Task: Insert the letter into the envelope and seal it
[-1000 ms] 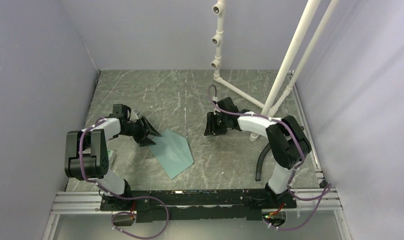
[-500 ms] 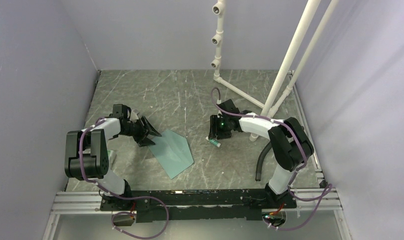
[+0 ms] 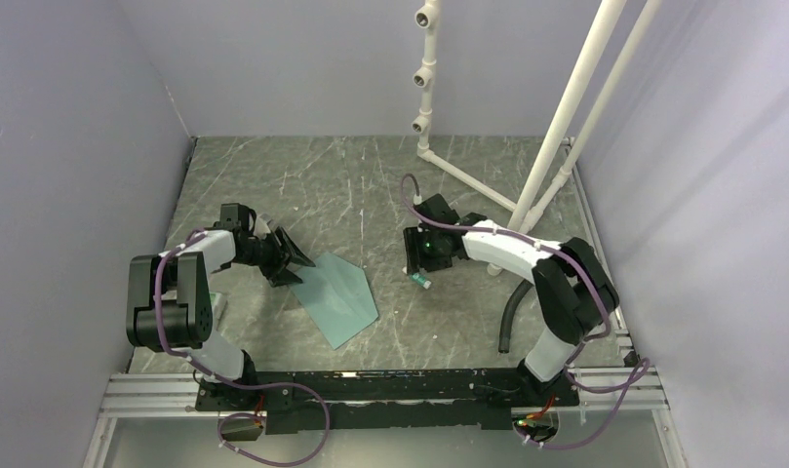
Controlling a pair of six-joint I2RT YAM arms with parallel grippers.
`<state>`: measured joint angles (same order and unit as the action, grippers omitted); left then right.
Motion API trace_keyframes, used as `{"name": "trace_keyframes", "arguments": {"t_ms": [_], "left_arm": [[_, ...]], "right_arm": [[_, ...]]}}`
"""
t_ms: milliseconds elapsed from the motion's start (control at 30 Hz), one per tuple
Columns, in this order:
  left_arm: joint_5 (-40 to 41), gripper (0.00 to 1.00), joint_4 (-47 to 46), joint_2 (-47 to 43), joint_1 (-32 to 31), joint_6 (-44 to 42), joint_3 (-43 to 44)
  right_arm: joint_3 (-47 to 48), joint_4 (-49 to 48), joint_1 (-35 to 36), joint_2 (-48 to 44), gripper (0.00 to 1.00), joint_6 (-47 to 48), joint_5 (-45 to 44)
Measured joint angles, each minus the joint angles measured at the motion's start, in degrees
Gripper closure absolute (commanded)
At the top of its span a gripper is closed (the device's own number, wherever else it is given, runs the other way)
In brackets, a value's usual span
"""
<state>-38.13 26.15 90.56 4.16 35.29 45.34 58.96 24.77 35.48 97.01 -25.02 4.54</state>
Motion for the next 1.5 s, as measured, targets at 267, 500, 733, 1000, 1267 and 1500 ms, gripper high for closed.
{"name": "trace_keyframes", "arguments": {"t_ms": [267,500,733,1000,1267,1500], "left_arm": [[-1.51,0.79,0.9,-3.08,0.0,-0.22,0.0],[-3.52,0.97,0.11,-4.9,0.0,-0.17,-1.16],[-2.62,0.98,0.61,-1.81,0.0,-0.76,-2.21],[-0.02,0.98,0.17,1.99,-0.35,0.17,-4.74],[1.29,0.97,-1.88,2.05,-0.76,3.13,-6.01],[0.87,0.97,-3.28,2.05,-0.76,5.01,-6.64]], "right_arm": [[5.01,-0.17,0.39,-5.75,0.72,-1.29,2.43],[6.84,-4.66,1.18,0.24,0.83,-6.12,8.22],[13.09,-5.99,2.03,12.66,0.85,-10.54,14.32],[14.49,-9.18,2.8,19.17,0.86,-13.16,25.38],[14.53,-13.66,3.3,20.35,0.87,-13.57,36.41],[18.67,-13.66,4.83,23.67,0.87,-10.62,41.57]]}}
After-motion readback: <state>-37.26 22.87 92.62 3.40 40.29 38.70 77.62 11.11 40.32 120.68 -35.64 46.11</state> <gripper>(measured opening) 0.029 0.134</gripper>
